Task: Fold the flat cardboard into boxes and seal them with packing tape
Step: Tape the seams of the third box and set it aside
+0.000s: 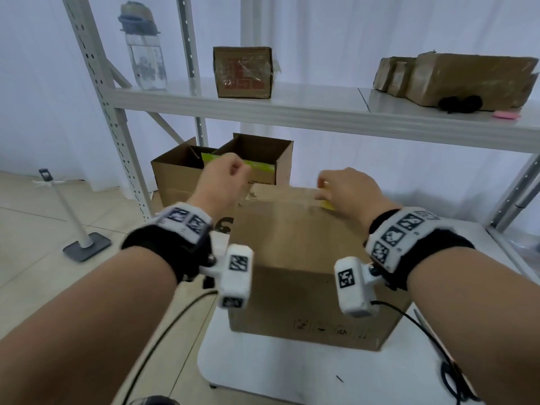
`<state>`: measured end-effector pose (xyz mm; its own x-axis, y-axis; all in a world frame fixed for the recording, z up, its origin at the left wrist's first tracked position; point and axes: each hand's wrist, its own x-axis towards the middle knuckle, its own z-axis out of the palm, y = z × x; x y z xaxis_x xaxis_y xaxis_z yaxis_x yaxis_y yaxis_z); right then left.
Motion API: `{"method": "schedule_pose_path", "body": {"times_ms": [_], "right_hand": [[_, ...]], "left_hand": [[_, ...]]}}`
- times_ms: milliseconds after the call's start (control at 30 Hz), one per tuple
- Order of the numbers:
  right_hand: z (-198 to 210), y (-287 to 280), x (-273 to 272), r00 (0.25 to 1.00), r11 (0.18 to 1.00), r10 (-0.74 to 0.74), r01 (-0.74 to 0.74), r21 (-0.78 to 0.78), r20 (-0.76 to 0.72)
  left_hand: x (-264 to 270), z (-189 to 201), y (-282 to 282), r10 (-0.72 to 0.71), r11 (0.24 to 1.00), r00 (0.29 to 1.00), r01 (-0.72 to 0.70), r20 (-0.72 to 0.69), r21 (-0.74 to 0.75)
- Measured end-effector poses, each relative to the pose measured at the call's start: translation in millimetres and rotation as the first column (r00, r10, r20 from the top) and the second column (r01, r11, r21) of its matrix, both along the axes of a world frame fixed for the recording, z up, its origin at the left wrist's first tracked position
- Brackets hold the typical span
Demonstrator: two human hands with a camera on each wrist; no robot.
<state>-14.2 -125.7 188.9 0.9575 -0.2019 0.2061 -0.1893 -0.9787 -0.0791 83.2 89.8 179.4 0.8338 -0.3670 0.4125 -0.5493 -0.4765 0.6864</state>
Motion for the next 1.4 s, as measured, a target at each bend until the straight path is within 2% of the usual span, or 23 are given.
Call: {"method": "schedule_pose_path", "body": {"times_ms": [33, 100, 167, 233, 333, 400, 467, 533, 600, 700, 833, 1000, 1200, 1333, 1400], "right_hand": [[-4, -12, -3, 0.999, 0.999, -0.037, 0.037, 0.014, -0.006], [-11, -24, -8, 0.999, 0.999, -0.049, 0.049, 0.024, 0.004], [-15, -14, -6, 0.999, 0.999, -0.007, 0.009, -0.043, 0.043], [-16, 8, 3, 0.994, 0.996, 0.049, -0.041, -0.082, 0.097], [-21, 33, 19, 0.984, 0.993, 0.094, -0.082, -0.082, 0.154], [-28, 40, 26, 0.980, 0.993, 0.102, -0.089, -0.082, 0.168], [-35, 43, 27, 0.979, 0.992, 0.106, -0.092, -0.081, 0.176], [-39, 41, 24, 0.971, 0.994, 0.098, -0.086, -0.061, 0.217], [-42, 38, 18, 0.957, 0.997, 0.072, -0.076, 0.002, 0.280], [-48, 34, 5, 0.915, 0.990, -0.015, -0.042, 0.132, 0.402], [-62, 33, -16, 0.888, 0.952, -0.138, -0.004, 0.306, 0.440], [-66, 44, -53, 0.910, 0.946, -0.105, -0.033, 0.322, 0.400], [-95, 58, -78, 0.815, 0.959, -0.162, -0.002, 0.282, 0.557], [-107, 65, -75, 0.777, 0.983, -0.101, -0.018, 0.182, 0.621], [-107, 61, -70, 0.774, 0.983, -0.105, -0.015, 0.184, 0.625]], "left_hand": [[8, 0, 13, 0.016, 1.000, 1.000, -0.016, -0.023, 0.003], [16, -3, 28, -0.004, 0.994, 0.998, 0.010, -0.057, 0.105], [16, -11, 22, -0.059, 0.974, 0.992, 0.081, -0.107, 0.212], [13, -19, 5, -0.091, 0.959, 0.985, 0.126, -0.145, 0.253], [20, -32, -14, -0.015, 0.940, 0.991, 0.059, -0.130, 0.335], [26, -42, -15, 0.039, 0.918, 0.970, 0.060, -0.241, 0.391], [29, -51, -12, -0.034, 0.944, 0.907, 0.167, -0.421, 0.283], [25, -57, -7, -0.109, 0.957, 0.872, 0.222, -0.477, 0.188], [21, -62, -5, -0.111, 0.955, 0.880, 0.223, -0.461, 0.197], [9, -70, -3, -0.080, 0.933, 0.907, 0.214, -0.414, 0.289], [-15, -84, -5, -0.012, 0.907, 0.958, 0.132, -0.288, 0.400], [-32, -92, -7, 0.050, 0.930, 0.970, 0.041, -0.238, 0.365], [-55, -92, -9, 0.076, 0.940, 0.974, 0.001, -0.213, 0.341], [-49, -93, -1, -0.037, 0.942, 0.978, 0.103, -0.208, 0.318], [-41, -91, 2, -0.111, 0.912, 0.976, 0.176, -0.190, 0.370]]}}
